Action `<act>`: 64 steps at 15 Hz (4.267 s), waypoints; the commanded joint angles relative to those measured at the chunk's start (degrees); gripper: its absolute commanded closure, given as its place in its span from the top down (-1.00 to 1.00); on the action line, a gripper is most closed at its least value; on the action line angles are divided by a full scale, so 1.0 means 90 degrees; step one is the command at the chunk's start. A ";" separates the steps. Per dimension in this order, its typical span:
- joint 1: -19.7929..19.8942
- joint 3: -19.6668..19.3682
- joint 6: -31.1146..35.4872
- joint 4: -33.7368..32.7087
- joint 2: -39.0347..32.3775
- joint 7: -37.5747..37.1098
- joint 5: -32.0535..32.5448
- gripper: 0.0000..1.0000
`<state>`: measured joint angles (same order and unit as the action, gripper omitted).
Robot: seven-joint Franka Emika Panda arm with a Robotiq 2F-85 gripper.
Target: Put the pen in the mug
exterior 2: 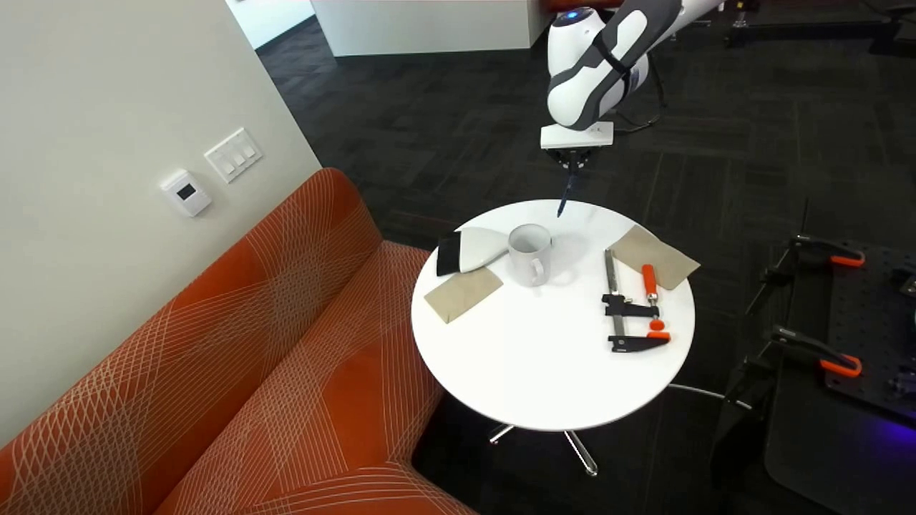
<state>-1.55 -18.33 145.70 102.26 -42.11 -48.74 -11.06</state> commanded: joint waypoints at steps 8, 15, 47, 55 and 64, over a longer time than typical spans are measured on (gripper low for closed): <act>-0.1241 -0.0614 -0.0062 0.1559 0.2162 -0.2148 0.2665 -0.94; -0.1616 -0.0336 -0.0157 0.1782 0.2734 -0.3895 0.4853 -0.94; -0.1145 0.1600 -0.0980 0.1297 0.1885 -0.7327 0.8938 -0.94; -0.1050 0.1771 -0.1065 0.1083 0.1473 -0.7447 0.9384 -0.94; -0.1130 0.1957 -0.1436 0.0838 0.0998 -0.7417 0.9526 -0.94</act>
<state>-11.79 -2.09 135.66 111.65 -31.58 -114.56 73.45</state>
